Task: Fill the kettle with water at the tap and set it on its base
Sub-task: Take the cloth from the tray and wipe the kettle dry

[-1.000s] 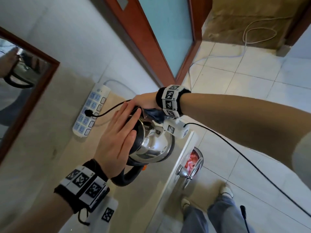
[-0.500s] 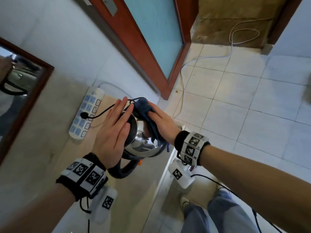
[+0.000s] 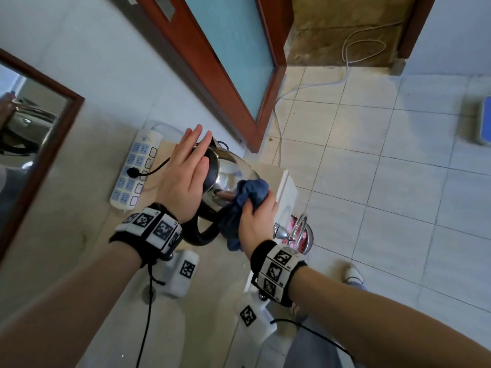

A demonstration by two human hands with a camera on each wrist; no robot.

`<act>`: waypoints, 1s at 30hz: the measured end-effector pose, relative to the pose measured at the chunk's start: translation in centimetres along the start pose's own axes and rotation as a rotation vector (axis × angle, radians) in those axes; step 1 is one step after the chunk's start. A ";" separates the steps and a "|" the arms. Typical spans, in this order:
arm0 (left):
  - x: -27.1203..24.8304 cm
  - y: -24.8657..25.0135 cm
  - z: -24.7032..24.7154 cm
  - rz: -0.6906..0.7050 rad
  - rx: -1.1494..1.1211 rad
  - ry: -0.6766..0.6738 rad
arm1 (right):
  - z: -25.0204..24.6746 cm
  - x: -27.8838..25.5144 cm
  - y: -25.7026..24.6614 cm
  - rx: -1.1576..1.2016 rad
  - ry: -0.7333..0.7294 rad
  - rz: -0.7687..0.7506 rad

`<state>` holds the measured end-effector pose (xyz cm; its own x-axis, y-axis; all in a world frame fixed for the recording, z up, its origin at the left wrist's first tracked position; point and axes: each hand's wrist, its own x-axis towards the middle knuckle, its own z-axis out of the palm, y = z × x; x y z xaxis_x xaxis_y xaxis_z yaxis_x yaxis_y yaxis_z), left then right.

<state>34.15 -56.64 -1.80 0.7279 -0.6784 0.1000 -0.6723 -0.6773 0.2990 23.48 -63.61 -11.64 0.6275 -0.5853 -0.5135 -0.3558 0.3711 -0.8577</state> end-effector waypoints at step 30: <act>-8.0 4.2 -9.9 -0.128 0.311 -0.242 | -6.6 -6.2 -15.0 -0.483 -0.561 -0.558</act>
<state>26.86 -51.21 8.06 0.7805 -0.6051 -0.1569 -0.6140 -0.7892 -0.0105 20.35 -70.25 4.25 0.9932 -0.1077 -0.0445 -0.0726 -0.2736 -0.9591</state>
